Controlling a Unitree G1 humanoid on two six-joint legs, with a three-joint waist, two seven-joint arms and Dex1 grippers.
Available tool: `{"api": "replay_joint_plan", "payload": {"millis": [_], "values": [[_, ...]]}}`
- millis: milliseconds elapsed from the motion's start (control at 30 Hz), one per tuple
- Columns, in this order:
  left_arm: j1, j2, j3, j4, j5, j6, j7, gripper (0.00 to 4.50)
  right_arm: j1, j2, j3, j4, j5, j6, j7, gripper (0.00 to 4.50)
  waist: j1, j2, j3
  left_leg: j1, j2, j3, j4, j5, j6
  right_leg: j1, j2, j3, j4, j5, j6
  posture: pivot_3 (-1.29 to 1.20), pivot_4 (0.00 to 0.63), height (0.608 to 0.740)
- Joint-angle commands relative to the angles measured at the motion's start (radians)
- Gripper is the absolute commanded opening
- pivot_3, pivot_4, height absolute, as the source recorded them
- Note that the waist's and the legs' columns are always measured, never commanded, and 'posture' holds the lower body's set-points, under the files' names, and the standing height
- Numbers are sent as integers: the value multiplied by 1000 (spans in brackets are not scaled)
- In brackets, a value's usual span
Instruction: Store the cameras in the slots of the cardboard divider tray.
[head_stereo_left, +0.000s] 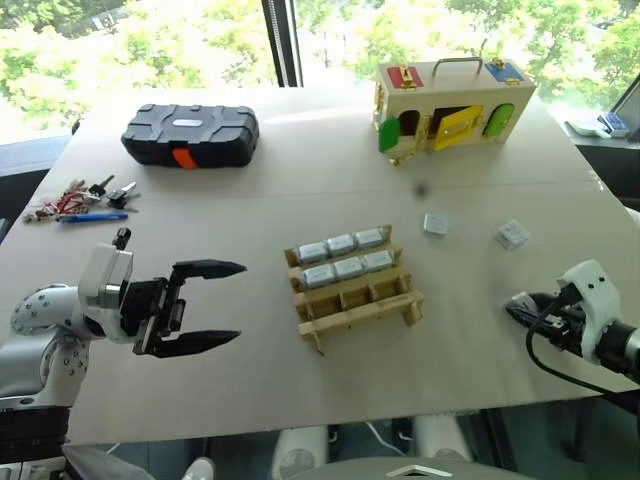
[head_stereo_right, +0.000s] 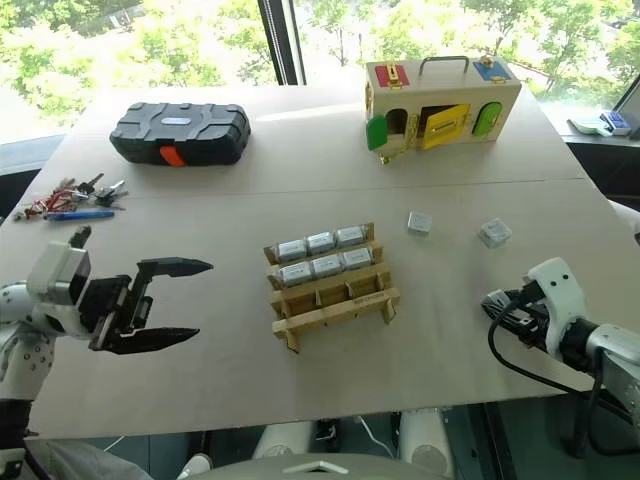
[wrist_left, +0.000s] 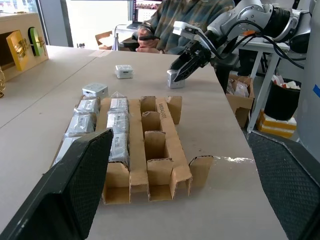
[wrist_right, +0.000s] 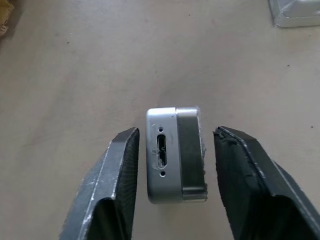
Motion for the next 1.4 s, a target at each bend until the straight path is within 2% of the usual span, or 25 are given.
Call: {"api": "replay_joint_plan", "payload": {"millis": [33,67,167,267,333,400,467,600,767,1067,1400], "values": [[28,-9,40,-17,-8,-15,-6,4500,-7,-35,-3,-23,-20,-14,9,1075,0,0,0,0,0,0,0,0,0,0,0,0,0,0,0,0,150,740],[34,-17,49,-13,-5,-11,-6,4500,-18,-51,2,-45,-24,-22,16,843,0,0,0,0,0,0,0,0,0,0,0,0,0,0,0,0,150,740],[59,-29,68,4,8,-21,-6,4500,-124,-105,48,-148,5,-52,63,843,-9,2,1,0,0,0,1,0,0,0,0,0,0,0,0,0,150,740],[79,-42,89,32,27,-31,-5,4500,-341,-108,199,-191,28,-84,123,843,-23,2,1,1,1,0,1,0,0,0,1,1,1,0,0,0,150,740],[95,-57,102,52,46,-46,0,4500,-534,-51,357,-162,-8,-98,136,843,-23,3,2,2,2,-2,1,0,0,-1,3,1,1,0,0,0,150,740],[110,-74,113,73,70,-67,9,4500,-664,6,508,-117,-69,-164,191,843,-18,2,2,1,2,-2,1,0,0,-2,3,0,1,0,0,0,150,740],[125,-91,125,85,84,-74,29,4500,-749,85,616,-64,-88,-220,246,843,-15,2,3,0,1,-2,1,0,0,-2,2,0,1,2,-4,0,150,740],[145,-109,138,80,103,-81,50,4500,-850,190,739,46,-119,-312,355,843,-7,1,3,-4,-1,-3,3,-1,2,-3,1,-3,1,3,-4,0,150,740],[176,-107,159,34,91,-58,71,4500,-903,270,815,161,-143,-379,453,843,-14,-1,2,-4,-2,-2,6,-2,3,-1,-2,-4,1,3,-4,0,150,740],[215,-105,170,-7,90,-44,87,4500,-928,389,881,354,-251,-461,488,843,-17,-1,2,-2,-1,-2,5,-1,1,-1,-4,-6,3,3,-5,0,150,740],[229,-114,180,-41,87,-38,102,4500,-910,367,915,424,-361,-552,543,843,-18,-1,2,-2,-1,-2,4,-1,1,-1,-5,-6,3,3,-5,0,150,740]]}}
